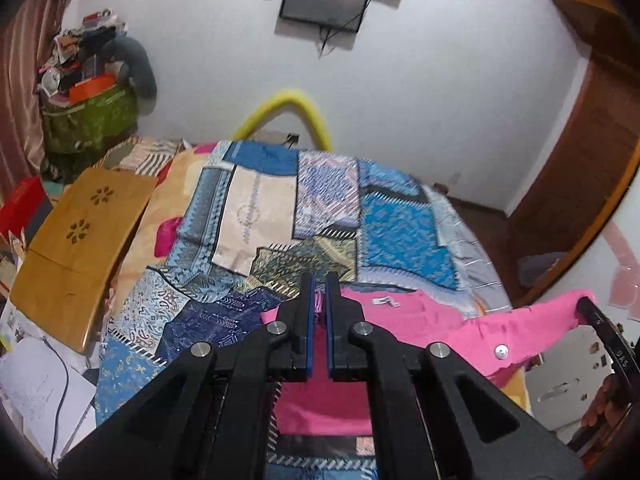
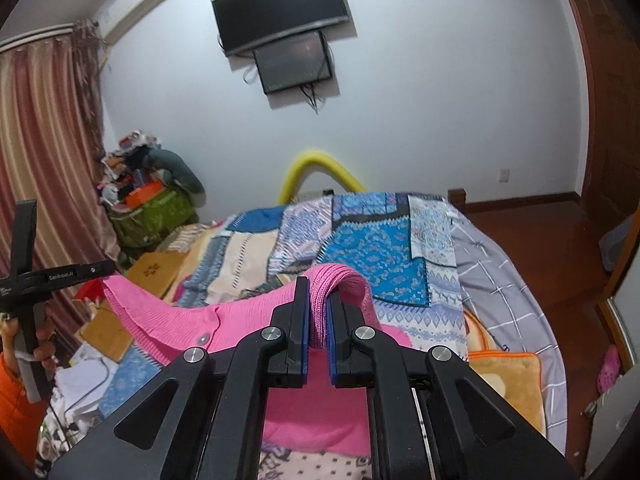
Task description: Fold small clothes
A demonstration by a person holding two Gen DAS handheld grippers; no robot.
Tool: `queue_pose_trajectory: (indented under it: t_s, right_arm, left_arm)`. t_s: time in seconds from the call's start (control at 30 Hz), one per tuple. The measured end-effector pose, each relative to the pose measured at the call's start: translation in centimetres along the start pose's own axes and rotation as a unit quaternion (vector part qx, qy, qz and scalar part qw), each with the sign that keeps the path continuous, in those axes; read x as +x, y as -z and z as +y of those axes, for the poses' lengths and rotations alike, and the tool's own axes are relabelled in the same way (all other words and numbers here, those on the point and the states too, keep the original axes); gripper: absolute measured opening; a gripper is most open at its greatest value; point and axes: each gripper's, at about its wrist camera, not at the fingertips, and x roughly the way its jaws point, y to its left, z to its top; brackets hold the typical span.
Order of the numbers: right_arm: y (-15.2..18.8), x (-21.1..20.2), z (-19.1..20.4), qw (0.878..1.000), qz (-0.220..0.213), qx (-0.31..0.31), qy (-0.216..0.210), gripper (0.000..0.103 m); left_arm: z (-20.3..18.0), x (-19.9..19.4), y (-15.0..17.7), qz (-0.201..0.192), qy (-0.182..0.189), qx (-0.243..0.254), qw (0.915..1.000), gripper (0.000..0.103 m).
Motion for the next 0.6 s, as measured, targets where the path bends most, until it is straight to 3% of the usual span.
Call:
queue_pose_trajectory:
  t_s: [0.3, 0.6]
  right_arm:
    - [1.0, 8.8, -2.8, 0.997, 0.071, 0.021, 0.019, 0.006]
    - [3.6, 16.6, -5.9, 0.989, 0.142, 0.032, 0.038, 0.007]
  left_arm:
    - [1.3, 10.2, -0.4, 0.058, -0.038, -0.006, 0.9976, 0.003]
    - [3.1, 20.1, 0.7, 0.119, -0.077, -0.006, 0.9899, 0.003]
